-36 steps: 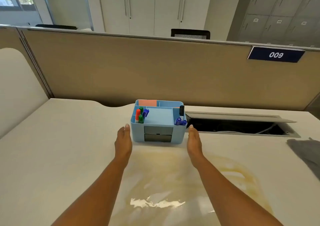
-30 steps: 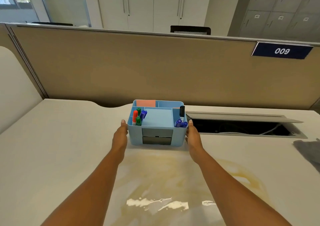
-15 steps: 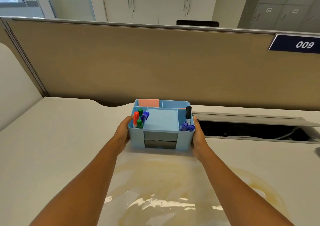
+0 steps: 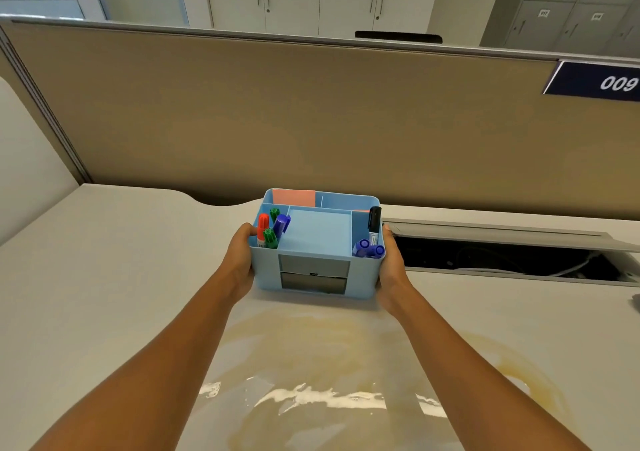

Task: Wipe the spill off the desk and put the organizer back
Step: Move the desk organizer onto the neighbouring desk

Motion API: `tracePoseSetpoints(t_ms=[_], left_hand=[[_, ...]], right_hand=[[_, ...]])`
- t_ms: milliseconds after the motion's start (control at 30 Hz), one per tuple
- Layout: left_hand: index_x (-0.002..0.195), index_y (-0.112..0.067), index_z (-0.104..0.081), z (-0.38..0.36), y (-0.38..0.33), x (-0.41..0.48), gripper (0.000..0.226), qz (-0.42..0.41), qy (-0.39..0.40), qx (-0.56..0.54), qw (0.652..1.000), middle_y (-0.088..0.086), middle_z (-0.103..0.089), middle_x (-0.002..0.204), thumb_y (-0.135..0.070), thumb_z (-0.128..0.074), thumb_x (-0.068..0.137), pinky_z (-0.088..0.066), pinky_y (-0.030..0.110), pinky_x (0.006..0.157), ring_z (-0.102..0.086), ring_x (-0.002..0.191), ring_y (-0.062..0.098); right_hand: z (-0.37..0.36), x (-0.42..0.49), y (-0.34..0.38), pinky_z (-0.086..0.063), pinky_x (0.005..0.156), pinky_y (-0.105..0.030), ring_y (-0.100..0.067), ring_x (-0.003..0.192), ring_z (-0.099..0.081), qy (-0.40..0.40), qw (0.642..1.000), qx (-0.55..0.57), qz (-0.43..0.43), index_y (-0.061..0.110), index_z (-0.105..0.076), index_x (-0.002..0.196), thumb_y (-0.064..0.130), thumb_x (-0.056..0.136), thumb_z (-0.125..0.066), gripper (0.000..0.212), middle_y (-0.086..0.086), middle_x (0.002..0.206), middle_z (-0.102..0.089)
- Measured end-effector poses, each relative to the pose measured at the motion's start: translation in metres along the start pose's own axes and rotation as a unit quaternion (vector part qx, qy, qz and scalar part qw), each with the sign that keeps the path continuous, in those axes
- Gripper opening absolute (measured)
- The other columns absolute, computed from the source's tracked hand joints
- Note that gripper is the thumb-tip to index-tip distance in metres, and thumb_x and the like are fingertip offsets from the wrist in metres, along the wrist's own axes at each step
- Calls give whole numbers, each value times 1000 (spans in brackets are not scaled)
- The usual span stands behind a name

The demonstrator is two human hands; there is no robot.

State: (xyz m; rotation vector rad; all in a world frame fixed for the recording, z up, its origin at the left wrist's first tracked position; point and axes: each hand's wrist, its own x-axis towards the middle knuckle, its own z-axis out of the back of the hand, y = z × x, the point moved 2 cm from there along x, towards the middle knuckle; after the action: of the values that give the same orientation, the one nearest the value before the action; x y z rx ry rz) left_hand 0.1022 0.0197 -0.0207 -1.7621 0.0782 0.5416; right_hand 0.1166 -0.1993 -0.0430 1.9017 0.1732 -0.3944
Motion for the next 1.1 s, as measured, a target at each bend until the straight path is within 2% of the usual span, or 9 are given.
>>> tracePoseSetpoints(t_ms=[133,233,333,433,633,833,933,1000,1100], left_hand=[[106,-18,-47,4,-7,-6,27,-14,-7,-5,1000,3,-55,79,-33,-32,89,-44,29,67,-53,72,17],[103,-20,-48,8,-9,-13,26,-2,-21,-3,1000,3,-56,82,-35,-31,89,-43,41,80,-54,76,17],[92,-24,-51,11,-11,-25,24,6,-27,-12,1000,3,-57,82,-39,-32,89,-41,45,79,-55,76,16],[101,-26,-49,16,-14,-38,25,3,-35,-9,999,3,-57,84,-42,-33,89,-42,46,79,-55,77,17],[108,-25,-49,37,-27,-57,31,-34,-52,-4,998,2,-58,86,-42,-32,90,-42,41,80,-55,78,16],[123,-21,-49,80,-34,-76,43,-55,-36,-15,998,2,-59,86,-42,-29,90,-46,33,74,-56,82,18],[125,-19,-48,109,-39,-82,46,-55,-32,-22,998,3,-59,87,-41,-29,90,-45,35,80,-56,88,20],[124,-18,-48,127,-46,-85,45,-53,-30,-14,998,3,-58,86,-41,-30,90,-45,34,78,-56,83,19],[121,-17,-48,167,-58,-88,43,-52,-41,-8,998,2,-57,84,-42,-30,91,-45,35,80,-55,79,18]], right_hand=[[-3,-3,7,-45,56,-25,-3,41,-61,27,1000,0,15,23,-63,81,61,90,-27,53,10,45,-65],[-9,-10,16,-47,44,-15,-3,42,-61,42,999,-13,27,25,-65,77,60,90,-31,51,10,47,-66],[-15,-21,23,-46,41,-11,-4,39,-60,56,998,16,26,18,-64,72,52,90,-39,46,7,44,-64],[-18,-33,24,-46,40,-11,-5,39,-60,53,998,21,27,22,-68,65,52,89,-41,47,7,45,-65],[-36,-60,22,-46,40,-10,-2,36,-58,72,996,37,25,21,-64,77,49,90,-42,38,10,42,-62],[-72,-91,11,-45,39,-11,-2,38,-59,83,996,-15,33,28,-63,76,51,90,-37,37,11,45,-64],[-97,-107,0,-45,47,-18,-1,41,-60,89,995,-37,40,32,-62,80,53,91,-34,36,13,48,-66],[-112,-115,-9,-44,51,-20,-1,42,-61,84,995,-41,39,33,-61,81,53,91,-33,36,14,49,-66],[-148,-130,-26,-45,44,-14,-1,40,-60,86,995,-30,26,32,-59,81,51,92,-33,34,14,45,-64]])
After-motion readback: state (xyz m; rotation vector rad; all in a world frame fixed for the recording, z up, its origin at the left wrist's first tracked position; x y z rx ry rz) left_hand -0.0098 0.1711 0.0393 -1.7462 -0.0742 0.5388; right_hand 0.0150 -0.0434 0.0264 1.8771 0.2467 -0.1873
